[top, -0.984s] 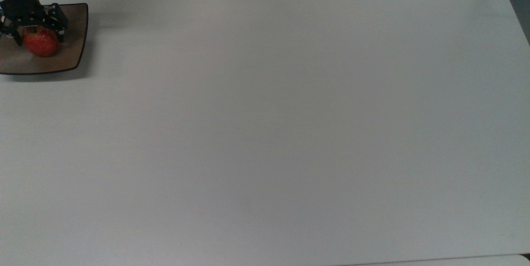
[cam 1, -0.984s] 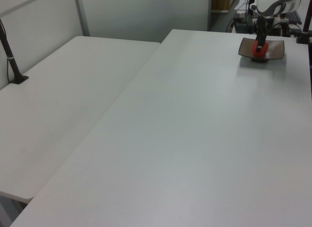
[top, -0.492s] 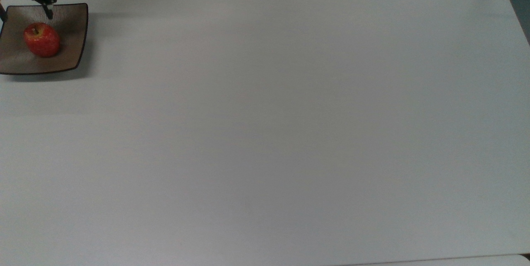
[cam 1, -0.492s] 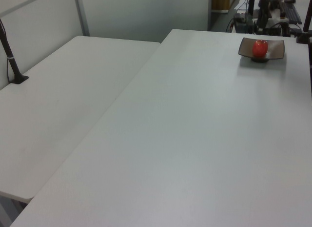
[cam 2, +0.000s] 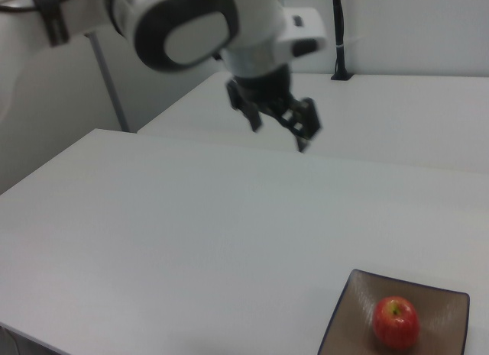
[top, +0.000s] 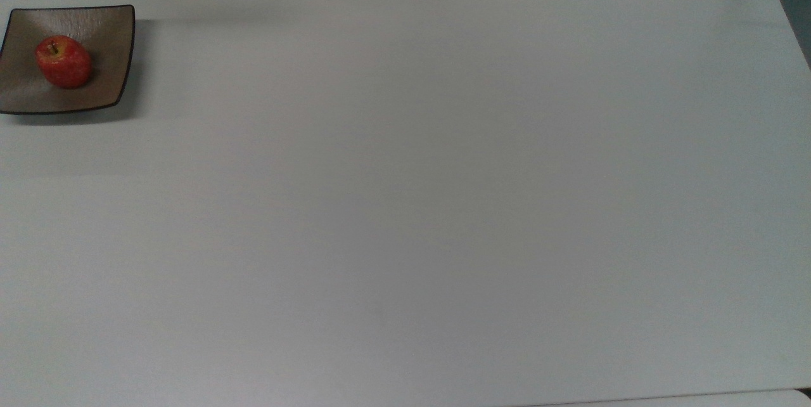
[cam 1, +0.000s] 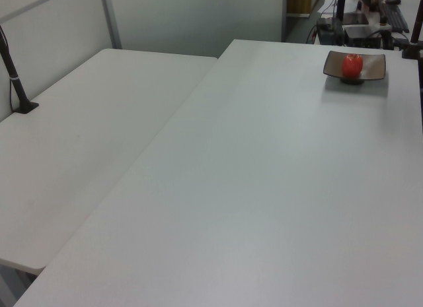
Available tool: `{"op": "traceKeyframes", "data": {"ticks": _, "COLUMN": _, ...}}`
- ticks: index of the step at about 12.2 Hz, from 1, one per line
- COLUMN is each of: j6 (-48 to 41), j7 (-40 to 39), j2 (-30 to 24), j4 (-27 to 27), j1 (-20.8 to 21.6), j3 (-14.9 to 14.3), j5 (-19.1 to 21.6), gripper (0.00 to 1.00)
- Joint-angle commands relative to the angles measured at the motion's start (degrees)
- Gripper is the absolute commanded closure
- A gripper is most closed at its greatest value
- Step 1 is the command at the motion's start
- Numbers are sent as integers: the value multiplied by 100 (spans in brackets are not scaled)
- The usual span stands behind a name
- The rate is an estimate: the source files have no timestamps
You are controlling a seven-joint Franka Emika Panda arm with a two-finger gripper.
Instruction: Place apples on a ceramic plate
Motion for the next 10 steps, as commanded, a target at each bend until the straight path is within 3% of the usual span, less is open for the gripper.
{"op": "traceKeyframes", "data": {"ticks": 1, "j6": -753, "j7": 689, "j2": -436, "j4": 9, "j1": 889, "j3": -52, "j5": 36, "gripper": 0}}
{"op": "traceKeyframes", "data": {"ticks": 3, "j6": -914, "j7": 1713, "j2": -499, "j4": 17, "j1": 1479, "j3": -9, "j5": -60, "gripper": 0}}
{"op": "traceKeyframes", "data": {"ticks": 4, "j6": -897, "j7": 2136, "j2": -490, "j4": 9, "j1": 1630, "j3": 218, "j5": -139, "gripper": 0}}
{"op": "traceKeyframes", "data": {"ticks": 6, "j6": -871, "j7": 2866, "j2": -473, "j4": -244, "j1": 1649, "j3": 981, "j5": -752, "gripper": 0}}
{"op": "traceKeyframes", "data": {"ticks": 8, "j6": -835, "j7": 2931, "j2": -324, "j4": -343, "j1": 1684, "j3": 1292, "j5": -913, "gripper": 0}}
{"op": "traceKeyframes", "data": {"ticks": 10, "j6": -809, "j7": 2722, "j2": -87, "j4": -334, "j1": 1868, "j3": 1310, "j5": -931, "gripper": 0}}
